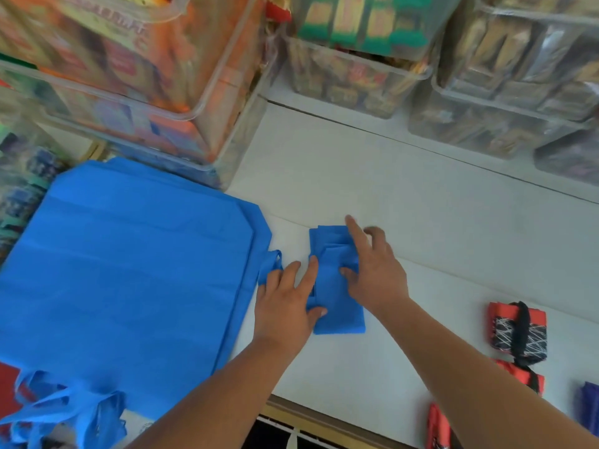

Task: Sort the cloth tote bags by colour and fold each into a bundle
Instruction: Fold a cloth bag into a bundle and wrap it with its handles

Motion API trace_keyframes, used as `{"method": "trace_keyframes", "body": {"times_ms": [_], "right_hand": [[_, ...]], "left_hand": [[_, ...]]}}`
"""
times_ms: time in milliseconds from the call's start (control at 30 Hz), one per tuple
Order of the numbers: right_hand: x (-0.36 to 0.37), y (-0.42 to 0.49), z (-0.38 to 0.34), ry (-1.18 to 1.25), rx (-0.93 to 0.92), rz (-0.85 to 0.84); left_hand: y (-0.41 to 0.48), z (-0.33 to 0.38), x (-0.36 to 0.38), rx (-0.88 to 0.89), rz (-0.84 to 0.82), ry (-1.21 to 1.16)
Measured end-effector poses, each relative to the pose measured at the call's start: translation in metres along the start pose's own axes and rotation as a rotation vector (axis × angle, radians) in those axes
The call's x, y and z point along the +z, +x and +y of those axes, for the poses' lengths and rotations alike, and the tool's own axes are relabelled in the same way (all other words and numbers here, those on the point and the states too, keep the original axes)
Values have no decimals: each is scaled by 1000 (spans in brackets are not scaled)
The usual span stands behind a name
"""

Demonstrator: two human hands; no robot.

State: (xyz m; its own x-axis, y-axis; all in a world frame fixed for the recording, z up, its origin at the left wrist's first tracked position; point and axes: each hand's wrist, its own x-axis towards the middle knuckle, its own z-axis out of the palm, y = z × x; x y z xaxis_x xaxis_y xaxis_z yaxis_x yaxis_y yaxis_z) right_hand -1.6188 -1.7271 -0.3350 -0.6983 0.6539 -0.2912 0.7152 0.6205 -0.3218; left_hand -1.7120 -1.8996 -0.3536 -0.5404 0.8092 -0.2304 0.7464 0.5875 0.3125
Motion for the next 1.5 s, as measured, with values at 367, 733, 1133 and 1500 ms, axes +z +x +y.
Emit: {"method": "trace_keyframes", "body": {"times_ms": [367, 733, 1133, 1500], "right_hand": [[7, 60, -3, 112, -124, 10], [18, 42, 3, 264, 19, 226], [2, -15, 15, 827, 105, -275], [39, -37, 18, 395, 7, 127]], "left_hand": [[-2, 0, 8, 426, 222, 100], [-10, -28, 12, 476, -82, -25], [11, -8, -26, 150, -239, -243], [34, 7, -16, 41, 6, -262]]}}
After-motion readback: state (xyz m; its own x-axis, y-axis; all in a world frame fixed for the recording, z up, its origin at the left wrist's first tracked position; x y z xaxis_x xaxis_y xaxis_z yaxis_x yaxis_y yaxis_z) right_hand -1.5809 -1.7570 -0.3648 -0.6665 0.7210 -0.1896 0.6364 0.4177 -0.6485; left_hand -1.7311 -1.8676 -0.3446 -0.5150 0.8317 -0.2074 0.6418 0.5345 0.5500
